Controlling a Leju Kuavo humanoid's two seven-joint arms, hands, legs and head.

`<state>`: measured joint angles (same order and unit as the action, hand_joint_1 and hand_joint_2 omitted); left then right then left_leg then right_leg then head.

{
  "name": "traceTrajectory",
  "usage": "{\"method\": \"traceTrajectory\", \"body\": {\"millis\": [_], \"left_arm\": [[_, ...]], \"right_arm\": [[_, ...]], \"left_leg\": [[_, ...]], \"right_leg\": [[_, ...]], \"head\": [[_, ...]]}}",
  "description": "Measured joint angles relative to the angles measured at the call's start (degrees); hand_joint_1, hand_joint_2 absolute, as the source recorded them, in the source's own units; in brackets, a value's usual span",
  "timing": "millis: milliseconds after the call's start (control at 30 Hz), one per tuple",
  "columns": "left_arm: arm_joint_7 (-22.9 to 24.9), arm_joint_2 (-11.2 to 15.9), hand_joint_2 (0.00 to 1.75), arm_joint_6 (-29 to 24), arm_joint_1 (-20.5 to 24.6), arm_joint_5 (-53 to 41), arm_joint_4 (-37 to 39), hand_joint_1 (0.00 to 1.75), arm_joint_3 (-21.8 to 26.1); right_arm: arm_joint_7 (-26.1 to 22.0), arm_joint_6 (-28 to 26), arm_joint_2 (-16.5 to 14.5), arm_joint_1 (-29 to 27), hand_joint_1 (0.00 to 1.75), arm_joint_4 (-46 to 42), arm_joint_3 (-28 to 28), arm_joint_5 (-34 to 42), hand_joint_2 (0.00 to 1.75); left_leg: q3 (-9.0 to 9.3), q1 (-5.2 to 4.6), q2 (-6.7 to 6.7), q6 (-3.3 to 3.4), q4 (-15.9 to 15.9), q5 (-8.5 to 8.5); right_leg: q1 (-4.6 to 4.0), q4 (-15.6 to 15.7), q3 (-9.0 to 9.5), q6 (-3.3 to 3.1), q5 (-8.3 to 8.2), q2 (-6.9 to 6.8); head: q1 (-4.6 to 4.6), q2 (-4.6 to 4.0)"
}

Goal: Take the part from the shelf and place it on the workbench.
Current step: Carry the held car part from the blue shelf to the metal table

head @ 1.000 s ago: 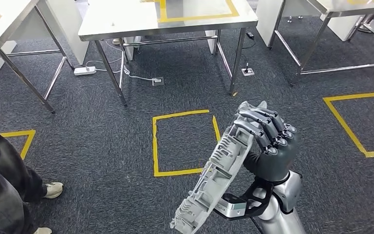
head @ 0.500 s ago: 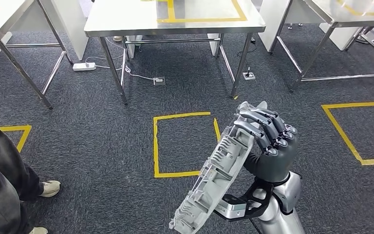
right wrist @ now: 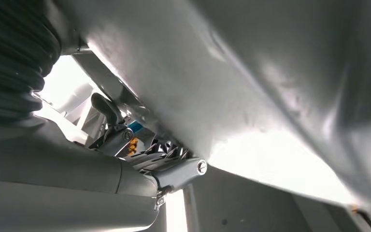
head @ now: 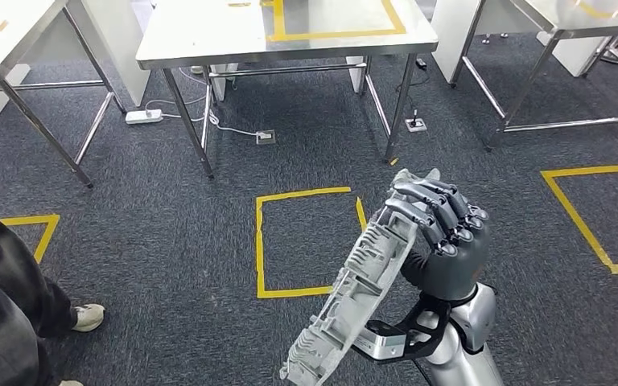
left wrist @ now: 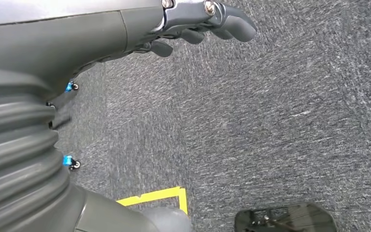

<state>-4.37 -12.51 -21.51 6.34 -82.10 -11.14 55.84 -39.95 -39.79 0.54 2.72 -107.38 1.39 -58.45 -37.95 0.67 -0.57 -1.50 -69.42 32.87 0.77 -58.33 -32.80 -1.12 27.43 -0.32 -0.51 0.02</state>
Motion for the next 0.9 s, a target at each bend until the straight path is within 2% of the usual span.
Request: {"method": "traceTrajectory", "body": {"millis": [33, 67, 100, 133, 167, 200, 233, 267, 400, 433, 467, 533, 567, 600, 633, 700, 733, 767, 833, 900], "left_arm": [[0.01, 0.01, 1.75, 0.0, -0.07, 0.05, 0.01, 0.0, 0.0], [0.01, 0.02, 1.75, 0.0, -0.17, 0.12, 0.01, 0.0, 0.0], [0.02, 0.03, 1.75, 0.0, -0.25, 0.2, 0.01, 0.0, 0.01], [0.01, 0.06, 1.75, 0.0, -0.29, 0.26, 0.0, 0.0, 0.01], [0.01, 0.09, 1.75, 0.0, -0.3, 0.31, -0.01, 0.0, 0.02], [-0.01, 0.09, 1.75, 0.01, -0.28, 0.33, 0.0, 0.0, 0.02], [-0.02, 0.08, 1.75, 0.01, -0.23, 0.34, 0.02, 0.0, 0.02], [-0.04, 0.06, 1.75, 0.02, -0.21, 0.34, 0.04, 0.0, 0.02], [-0.3, 0.01, 1.75, 0.02, -0.32, 0.4, 0.06, 0.0, 0.02], [-0.41, -0.01, 1.75, 0.02, -0.29, 0.4, 0.06, 0.0, 0.02], [-0.49, -0.03, 1.75, 0.02, -0.26, 0.4, 0.06, 0.0, 0.02], [-0.56, -0.05, 1.75, 0.02, -0.26, 0.4, 0.06, 0.0, 0.02], [-0.57, -0.05, 1.75, 0.02, -0.32, 0.42, 0.06, 0.0, 0.02], [-0.58, -0.05, 1.75, 0.02, -0.38, 0.44, 0.06, 0.0, 0.02], [-0.59, -0.06, 1.75, 0.02, -0.43, 0.47, 0.06, 0.0, 0.02], [-0.61, -0.19, 1.75, 0.02, -0.48, 0.49, 0.07, 0.0, 0.02], [-0.62, -0.3, 1.75, 0.01, -0.47, 0.5, 0.08, 0.0, 0.02], [-0.64, -0.4, 1.75, 0.0, -0.46, 0.51, 0.09, 0.0, 0.02], [-0.74, -0.51, 1.75, -0.03, -0.45, 0.55, 0.09, 0.0, 0.02], [-0.92, -0.52, 1.75, -0.08, -0.47, 0.59, 0.06, 0.0, 0.02]], "right_arm": [[-0.01, 0.0, 0.0, -0.01, 1.75, 0.09, -0.01, 0.0, 1.75], [-0.02, 0.01, 0.01, -0.02, 1.75, 0.2, -0.01, 0.05, 1.75], [-0.01, 0.01, 0.01, -0.02, 1.75, 0.32, -0.01, 0.21, 1.75], [-0.01, 0.01, 0.01, -0.01, 1.75, 0.43, -0.01, 0.42, 1.75], [-0.01, 0.01, 0.01, 0.01, 1.75, 0.5, -0.01, 0.66, 1.75], [-0.01, 0.01, 0.01, 0.07, 1.75, 0.56, -0.02, 0.97, 1.75], [-0.01, 0.01, 0.01, 0.15, 1.75, 0.61, -0.02, 1.34, 1.75], [-0.01, 0.01, 0.01, 0.24, 1.75, 0.66, -0.04, 1.77, 1.75], [0.03, 0.01, 0.16, 0.43, 1.75, 1.01, -0.42, 4.56, 1.75], [0.03, 0.01, 0.31, 0.52, 1.75, 1.09, -0.67, 5.36, 1.75], [0.04, 0.01, 0.5, 0.58, 1.75, 1.2, -0.93, 6.04, 1.75], [0.04, 0.01, 0.9, 0.61, 1.75, 1.6, -1.38, 7.01, 1.75], [0.05, 0.01, 1.13, 0.55, 1.75, 1.87, -1.54, 7.49, 1.75], [0.06, 0.01, 1.39, 0.52, 1.75, 2.14, -1.69, 8.01, 1.75], [0.06, 0.01, 1.66, 0.51, 1.75, 2.37, -1.84, 8.54, 1.75], [0.05, 0.02, 2.16, 0.54, 1.75, 2.58, -2.19, 9.37, 1.75], [0.04, 0.11, 2.37, 0.58, 1.75, 2.63, -2.39, 9.78, 1.75], [0.04, 0.3, 2.57, 0.6, 1.75, 2.66, -2.63, 10.25, 1.75], [0.05, 0.8, 2.9, 0.59, 1.75, 2.71, -3.07, 11.1, 1.75], [0.05, 1.16, 3.13, 0.55, 1.75, 2.72, -3.52, 11.56, 1.75]], "left_leg": [[-2.08, 0.05, 0.05, -0.17, -3.46, 1.03], [-3.52, 0.09, 0.09, -0.29, -5.5, 1.1], [-3.9, 0.13, 0.15, -0.34, -5.33, -0.02], [-3.1, 0.18, 0.21, -0.36, -2.88, -2.19], [-1.55, 0.24, 0.31, -0.35, 1.04, -4.69], [0.13, 0.2, 0.39, -0.32, 4.82, -6.35], [1.44, 0.17, 0.42, -0.04, 7.55, -7.24], [2.13, 0.1, 0.42, 0.31, 8.92, -7.27], [2.77, 0.04, 0.24, 2.13, 9.32, -6.36], [3.03, 0.13, 0.23, 2.53, 9.43, -6.22], [3.28, 0.16, 0.24, 2.87, 9.49, -6.03], [3.63, -0.01, 0.25, 3.27, 9.47, -5.56], [3.87, -0.12, 0.21, 3.36, 9.46, -5.29], [4.2, -0.23, 0.11, 3.38, 9.45, -5.0], [4.66, -0.32, -0.01, 3.35, 9.44, -4.68], [5.54, -0.45, -0.24, 3.19, 9.45, -3.98], [5.84, -0.54, -0.33, 2.99, 9.41, -3.63], [5.97, -0.58, -0.37, 2.73, 9.41, -3.36], [6.17, -0.6, -0.36, 2.06, 9.58, -3.04], [6.17, -0.62, -0.1, 1.39, 9.29, -2.61]], "right_leg": [[0.0, -0.02, 0.21, -0.07, 0.22, -0.03], [0.01, -0.04, 0.45, -0.04, 0.47, -0.01], [0.04, -0.07, 0.77, 0.05, 0.74, 0.05], [0.11, -0.11, 1.19, 0.22, 1.07, 0.11], [0.18, -0.17, 1.67, 0.47, 1.46, 0.15], [0.13, -0.28, 2.0, 0.82, 1.89, 0.19], [0.06, -0.37, 2.19, 1.19, 2.26, 0.21], [-0.06, -0.38, 2.26, 1.54, 2.52, 0.23], [-0.05, -0.87, 2.44, 2.79, 3.44, 0.19], [-0.01, -2.75, 1.58, 3.05, 4.35, 0.18], [0.03, -5.88, -0.07, 3.24, 5.63, 0.18], [0.02, -13.94, -5.05, 3.41, 8.27, 0.2], [0.02, -16.61, -7.11, 3.38, 8.48, 0.2], [0.0, -17.26, -8.21, 3.24, 7.53, 0.21], [-0.07, -15.51, -8.1, 2.98, 5.38, 0.21], [-0.41, -7.76, -5.38, 2.05, 0.18, 0.21], [-0.66, -4.26, -3.97, 1.59, -1.31, 0.19], [-0.91, -2.11, -3.1, 1.25, -1.9, 0.19], [-1.22, -1.01, -2.69, 0.91, -1.52, 0.3], [-0.86, -0.53, -2.17, 0.54, -1.45, 0.42]], "head": [[-0.01, 0.0], [-0.01, 0.0], [-0.01, 0.0], [-0.01, 0.0], [-0.01, 0.0], [0.03, 0.0], [0.07, 0.0], [0.06, 0.0], [-0.22, 0.0], [-0.31, 0.0], [-0.43, 0.0], [-0.52, 0.0], [-0.52, 0.0], [-0.53, 0.0], [-0.54, 0.0], [-0.52, 0.0], [-0.45, 0.0], [-0.36, 0.0], [-0.2, 0.0], [-0.17, 0.0]]}}
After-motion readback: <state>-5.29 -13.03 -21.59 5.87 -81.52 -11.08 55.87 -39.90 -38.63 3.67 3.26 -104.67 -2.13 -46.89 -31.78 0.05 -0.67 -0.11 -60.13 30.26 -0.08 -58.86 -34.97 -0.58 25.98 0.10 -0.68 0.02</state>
